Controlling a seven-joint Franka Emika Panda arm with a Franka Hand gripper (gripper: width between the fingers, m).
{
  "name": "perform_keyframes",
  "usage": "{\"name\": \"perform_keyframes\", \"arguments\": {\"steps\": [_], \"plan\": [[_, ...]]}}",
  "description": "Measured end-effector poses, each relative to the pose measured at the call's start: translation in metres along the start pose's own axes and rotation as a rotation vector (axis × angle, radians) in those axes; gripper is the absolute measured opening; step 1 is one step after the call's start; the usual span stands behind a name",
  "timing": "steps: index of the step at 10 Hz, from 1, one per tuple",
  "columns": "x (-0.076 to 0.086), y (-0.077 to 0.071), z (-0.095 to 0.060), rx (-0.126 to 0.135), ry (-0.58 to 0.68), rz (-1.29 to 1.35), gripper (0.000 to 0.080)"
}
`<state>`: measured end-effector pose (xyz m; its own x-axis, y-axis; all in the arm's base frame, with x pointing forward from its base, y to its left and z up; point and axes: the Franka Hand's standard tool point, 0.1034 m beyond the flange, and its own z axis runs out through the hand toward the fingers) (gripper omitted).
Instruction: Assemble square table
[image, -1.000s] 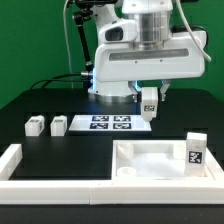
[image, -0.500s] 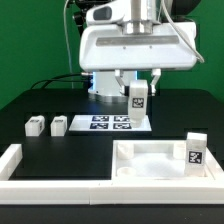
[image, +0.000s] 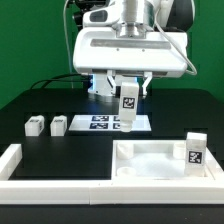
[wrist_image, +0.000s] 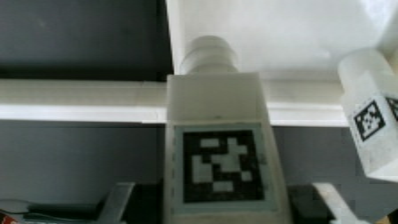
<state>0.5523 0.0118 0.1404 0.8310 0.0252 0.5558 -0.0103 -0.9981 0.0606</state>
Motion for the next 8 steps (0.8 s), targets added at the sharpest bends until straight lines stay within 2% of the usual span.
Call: {"name": "perform_keyframes", "arguments": {"steps": [1, 2, 3, 4, 6, 7, 8], "plan": [[0.000, 0.005, 0.002, -0.001, -0.012, -0.039, 0.0290], [0.005, 0.031, 0.009, -0.011, -0.040, -0.071, 0.0290], [0.017, 0.054, 0.018, -0.009, -0.081, -0.077, 0.0290], [0.028, 0.055, 0.026, 0.011, -0.090, -0.068, 0.0290], [0.034, 0.023, 0.037, 0.052, -0.076, -0.050, 0.0290], [0.042, 0.006, 0.040, 0.064, -0.067, -0.022, 0.0290], [0.042, -0.009, 0.044, 0.075, -0.069, -0.019, 0.0290]]}}
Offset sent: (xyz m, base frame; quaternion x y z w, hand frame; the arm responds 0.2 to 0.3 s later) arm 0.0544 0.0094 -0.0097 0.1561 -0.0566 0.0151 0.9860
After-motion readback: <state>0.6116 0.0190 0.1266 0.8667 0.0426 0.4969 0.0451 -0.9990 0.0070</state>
